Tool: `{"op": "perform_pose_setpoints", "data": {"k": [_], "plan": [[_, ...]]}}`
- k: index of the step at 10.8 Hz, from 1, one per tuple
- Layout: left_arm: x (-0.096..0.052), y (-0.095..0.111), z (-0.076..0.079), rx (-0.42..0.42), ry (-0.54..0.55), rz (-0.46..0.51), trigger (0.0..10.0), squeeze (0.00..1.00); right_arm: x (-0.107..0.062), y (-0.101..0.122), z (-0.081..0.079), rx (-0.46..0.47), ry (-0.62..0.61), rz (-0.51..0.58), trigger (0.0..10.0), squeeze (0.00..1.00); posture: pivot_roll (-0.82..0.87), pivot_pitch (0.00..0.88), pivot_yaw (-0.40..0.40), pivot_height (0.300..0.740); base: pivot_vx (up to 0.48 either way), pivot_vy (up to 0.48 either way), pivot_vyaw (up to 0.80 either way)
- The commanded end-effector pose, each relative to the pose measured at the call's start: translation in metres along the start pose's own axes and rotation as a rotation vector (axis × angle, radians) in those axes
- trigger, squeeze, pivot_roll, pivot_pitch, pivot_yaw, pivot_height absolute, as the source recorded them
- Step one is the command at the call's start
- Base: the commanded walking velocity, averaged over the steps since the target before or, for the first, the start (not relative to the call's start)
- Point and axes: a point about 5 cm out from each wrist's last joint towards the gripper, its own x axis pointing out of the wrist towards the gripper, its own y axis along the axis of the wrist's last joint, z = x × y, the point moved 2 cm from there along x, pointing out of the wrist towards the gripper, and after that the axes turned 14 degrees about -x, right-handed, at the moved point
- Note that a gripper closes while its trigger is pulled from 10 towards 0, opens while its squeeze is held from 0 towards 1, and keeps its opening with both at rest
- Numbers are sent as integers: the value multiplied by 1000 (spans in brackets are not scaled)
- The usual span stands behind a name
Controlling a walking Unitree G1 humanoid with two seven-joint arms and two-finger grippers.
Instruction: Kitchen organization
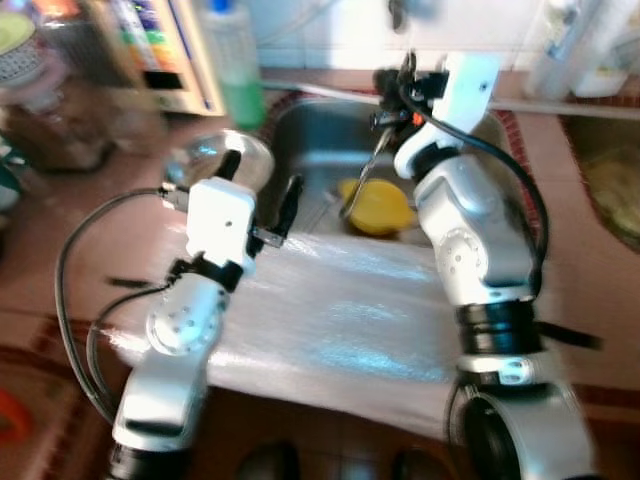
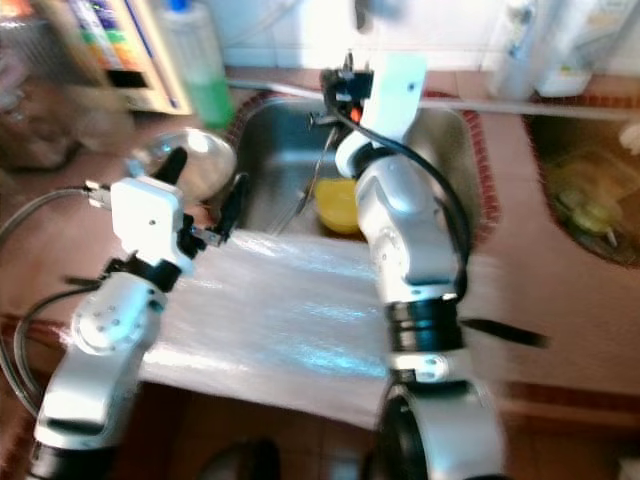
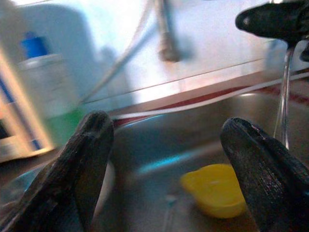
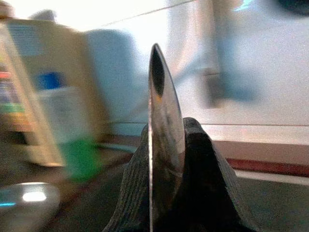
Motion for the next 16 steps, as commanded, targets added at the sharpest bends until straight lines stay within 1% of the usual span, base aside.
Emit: {"op": "perform_pose_setpoints", "data": {"k": [1,2,3,4,5,6,7,8,9,10,11,12,13,14,16], "plan": [[-3,1,-8,28,22,4,10000,0,0,3,0,-43,-7,26,0,0,-77,200,70,740,0,0,0],[-3,1,-9,28,26,4,10000,0,-1,4,6,-75,-11,34,0,0,-76,203,68,740,0,0,0],[-4,0,-9,27,36,2,10000,0,-1,2,17,-107,-21,26,0,0,-79,206,68,740,0,0,0],[-6,-2,-10,19,46,-5,10000,0,-5,-9,34,-137,-48,-11,0,0,-77,208,67,740,0,0,0],[-8,-5,-10,8,46,-21,10000,0,-10,-19,44,-173,-58,-45,0,0,-78,211,68,740,0,0,0],[-11,-12,-3,-51,-15,-67,10000,0,-15,-30,52,-225,-61,-76,0,0,-75,212,67,740,0,0,0],[-17,-25,21,-132,-222,-183,10000,0,-20,-40,60,-319,-43,-107,1059,0,-72,214,69,740,0,0,0],[-23,-31,29,-145,-302,-243,10000,0,-22,-44,65,-344,-47,-122,1922,0,-73,213,67,740,0,0,0],[-27,-35,33,-159,-357,-282,10000,0,-25,-52,71,-413,-34,-149,6824,0,-75,213,70,740,0,0,0],[-29,-36,34,-154,-381,-301,10000,0,-28,-58,73,-438,-27,-170,8235,0,-75,214,71,740,0,0,0],[-29,-36,36,-160,-397,-312,10000,0,-33,-69,72,-472,0,-193,10000,0,-78,214,74,740,0,0,0],[-29,-36,38,-162,-409,-316,10000,0,-41,-85,62,-481,56,-234,10000,1000,-78,212,73,740,0,0,0],[-29,-36,38,-154,-414,-317,10000,0,-46,-94,53,-463,85,-251,10000,1000,-79,211,73,740,0,0,0],[-29,-36,38,-146,-415,-318,10000,0,-47,-98,47,-456,100,-257,10000,1000,-77,209,73,740,0,0,0],[-29,-35,37,-139,-415,-323,10000,0,-45,-102,40,-440,135,-269,10000,1000,-68,207,70,740,0,0,0]]}}
